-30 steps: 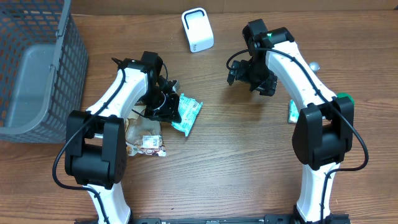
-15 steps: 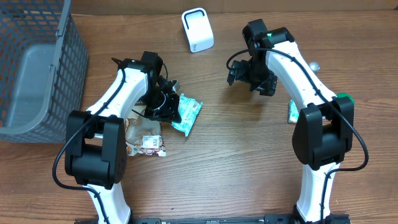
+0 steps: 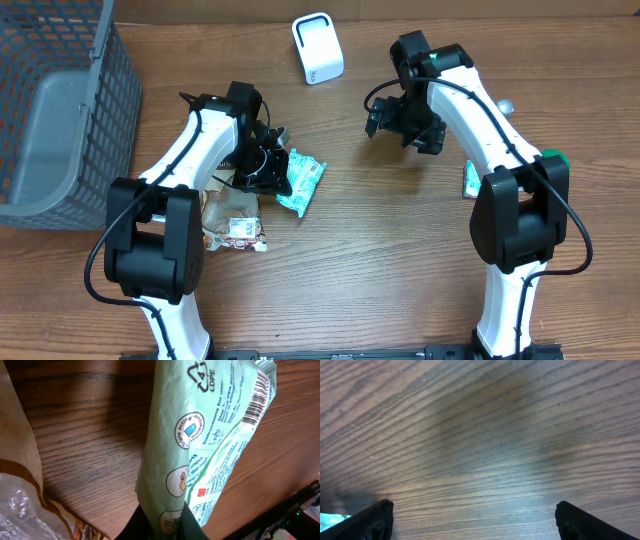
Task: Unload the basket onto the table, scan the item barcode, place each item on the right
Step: 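Carry the Kleenex pack up to the white scanner with the left gripper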
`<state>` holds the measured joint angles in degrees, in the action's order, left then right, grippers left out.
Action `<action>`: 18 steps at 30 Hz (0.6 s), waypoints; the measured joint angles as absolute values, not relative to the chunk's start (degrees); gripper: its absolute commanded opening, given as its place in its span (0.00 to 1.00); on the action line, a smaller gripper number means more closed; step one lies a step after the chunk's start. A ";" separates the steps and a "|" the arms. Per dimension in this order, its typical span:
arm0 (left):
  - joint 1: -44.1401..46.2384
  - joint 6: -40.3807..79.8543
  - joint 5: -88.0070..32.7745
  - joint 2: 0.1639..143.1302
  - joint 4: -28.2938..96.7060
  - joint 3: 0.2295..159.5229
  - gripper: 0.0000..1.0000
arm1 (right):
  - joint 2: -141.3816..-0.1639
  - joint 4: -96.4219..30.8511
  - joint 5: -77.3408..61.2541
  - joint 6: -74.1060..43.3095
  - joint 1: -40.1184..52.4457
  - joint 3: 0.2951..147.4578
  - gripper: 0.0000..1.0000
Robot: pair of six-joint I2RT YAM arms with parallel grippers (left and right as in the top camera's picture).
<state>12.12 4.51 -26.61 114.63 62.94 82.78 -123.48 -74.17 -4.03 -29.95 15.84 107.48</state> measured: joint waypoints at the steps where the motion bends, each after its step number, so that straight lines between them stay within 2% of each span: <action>1: 12.12 4.51 -26.61 114.63 62.94 82.78 0.04 | -123.48 -74.41 -4.03 -29.91 15.81 107.48 1.00; 7: 12.12 4.54 -26.61 114.63 62.92 82.78 0.04 | -123.48 -81.87 -4.10 -29.76 13.78 109.06 1.00; 18: 12.12 4.54 -26.61 114.63 62.33 82.78 0.04 | -123.48 -89.93 -5.89 -26.35 3.25 120.25 1.00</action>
<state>12.12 4.54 -26.61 114.63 62.33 82.78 -123.48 -89.93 -5.89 -26.35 3.25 120.25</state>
